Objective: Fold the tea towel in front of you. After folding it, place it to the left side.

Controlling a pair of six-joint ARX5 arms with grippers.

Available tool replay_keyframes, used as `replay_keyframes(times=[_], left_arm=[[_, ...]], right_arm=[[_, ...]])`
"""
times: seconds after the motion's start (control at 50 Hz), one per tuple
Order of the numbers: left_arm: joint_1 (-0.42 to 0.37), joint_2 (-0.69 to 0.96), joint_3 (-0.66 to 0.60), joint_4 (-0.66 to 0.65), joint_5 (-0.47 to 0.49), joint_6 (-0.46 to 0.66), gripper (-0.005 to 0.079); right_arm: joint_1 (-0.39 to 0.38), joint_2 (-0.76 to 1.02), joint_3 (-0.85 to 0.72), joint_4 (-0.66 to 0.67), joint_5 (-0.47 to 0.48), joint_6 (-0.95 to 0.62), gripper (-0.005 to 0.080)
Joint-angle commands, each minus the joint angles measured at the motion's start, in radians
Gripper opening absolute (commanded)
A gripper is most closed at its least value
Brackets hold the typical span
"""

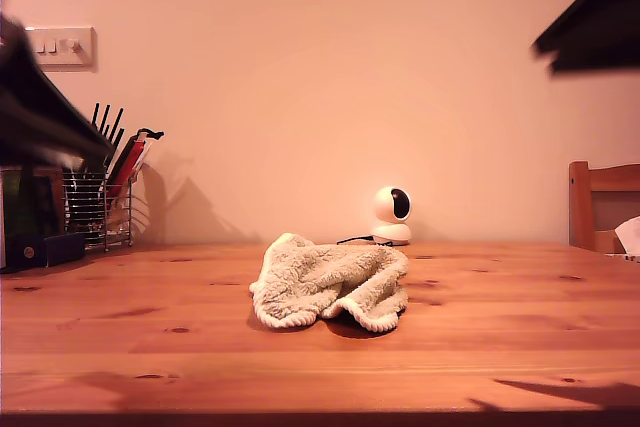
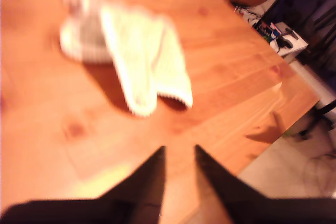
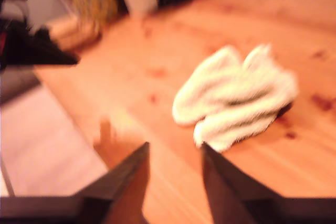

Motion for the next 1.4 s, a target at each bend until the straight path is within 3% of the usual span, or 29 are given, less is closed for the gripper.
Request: replay_keyframes(times=[0.0, 0.2, 0.34, 0.44, 0.54, 0.8, 1.18, 1.26, 1.38], left_arm=[[-0.013, 0.071, 0.027, 0.022, 0.002, -0.015, 0.0432], [-0.074, 0.283, 0.140, 0.096, -0.007, -0.031, 0.0435], [-0.103, 0.419, 0.243, 0.102, -0.040, -0.041, 0.0510], [-0.106, 0.512, 0.316, 0.103, -0.092, -0.040, 0.0520], [-0.113, 0.602, 0.397, 0.098, -0.133, -0.040, 0.0520], [-0.144, 0.802, 0.598, 0.002, -0.127, -0.037, 0.0520], [-0.234, 0.867, 0.657, -0.026, -0.137, -0.037, 0.0509], [-0.249, 0.867, 0.658, -0.018, -0.142, -0.032, 0.0419], [-0.255, 0.867, 0.659, -0.020, -0.135, -0.029, 0.0123]], right_arm=[[0.042, 0.029, 0.031, 0.016, 0.019, -0.039, 0.0303], [0.154, 0.151, 0.089, 0.026, 0.110, -0.135, 0.0344], [0.209, 0.219, 0.120, 0.026, 0.196, -0.211, 0.0398], [0.235, 0.258, 0.137, 0.026, 0.227, -0.257, 0.0407], [0.253, 0.285, 0.149, 0.027, 0.238, -0.280, 0.0407], [0.266, 0.343, 0.167, 0.074, 0.261, -0.290, 0.0407], [0.288, 0.468, 0.167, 0.094, 0.304, -0.343, 0.0406], [0.298, 0.494, 0.167, 0.109, 0.305, -0.377, 0.0406], [0.318, 0.545, 0.167, 0.169, 0.313, -0.408, 0.0405]])
